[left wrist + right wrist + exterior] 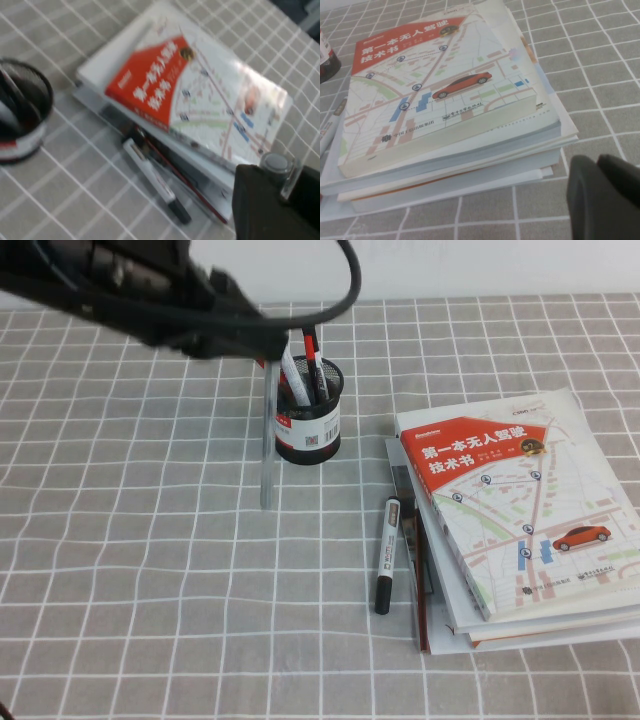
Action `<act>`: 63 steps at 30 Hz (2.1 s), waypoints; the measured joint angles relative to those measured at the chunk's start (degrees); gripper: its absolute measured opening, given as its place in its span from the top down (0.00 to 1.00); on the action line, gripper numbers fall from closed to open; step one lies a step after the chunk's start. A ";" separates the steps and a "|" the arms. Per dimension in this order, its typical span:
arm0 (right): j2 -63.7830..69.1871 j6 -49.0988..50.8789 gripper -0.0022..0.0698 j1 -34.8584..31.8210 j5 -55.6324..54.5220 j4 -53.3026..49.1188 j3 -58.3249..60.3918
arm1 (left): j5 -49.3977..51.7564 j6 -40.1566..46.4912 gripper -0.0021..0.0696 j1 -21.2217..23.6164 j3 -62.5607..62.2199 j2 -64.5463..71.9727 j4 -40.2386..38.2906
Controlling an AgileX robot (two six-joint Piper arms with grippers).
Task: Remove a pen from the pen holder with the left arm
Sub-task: 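Take a marker out of the pen holder and lay it on the table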
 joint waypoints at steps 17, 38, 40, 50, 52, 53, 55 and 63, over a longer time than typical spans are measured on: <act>0.00 0.00 0.99 0.00 0.00 0.00 0.00 | -13.51 -2.05 0.84 -6.62 17.19 5.04 -1.32; 0.00 0.00 0.99 0.00 0.00 0.00 0.00 | -21.14 2.78 0.84 -6.93 15.77 16.72 -9.90; 0.00 0.00 0.99 0.00 0.00 0.00 0.00 | -21.64 3.40 0.84 -6.93 15.77 17.31 -10.18; 0.00 0.00 0.99 0.00 0.00 0.00 0.00 | -22.30 8.82 0.84 -6.93 15.77 19.42 -14.31; 0.00 0.00 0.99 0.00 0.00 0.00 0.00 | -22.34 9.92 0.82 -6.93 15.77 19.69 -15.02; 0.00 0.00 0.99 0.00 0.00 0.00 0.00 | -22.53 10.35 0.81 -6.93 15.77 19.69 -15.13; 0.00 0.00 0.99 0.00 0.00 0.00 0.00 | -22.71 10.95 0.74 -6.93 15.77 19.69 -15.41; 0.00 0.00 0.99 0.00 0.00 0.00 0.00 | -22.70 11.79 0.46 -6.93 15.77 19.91 -15.54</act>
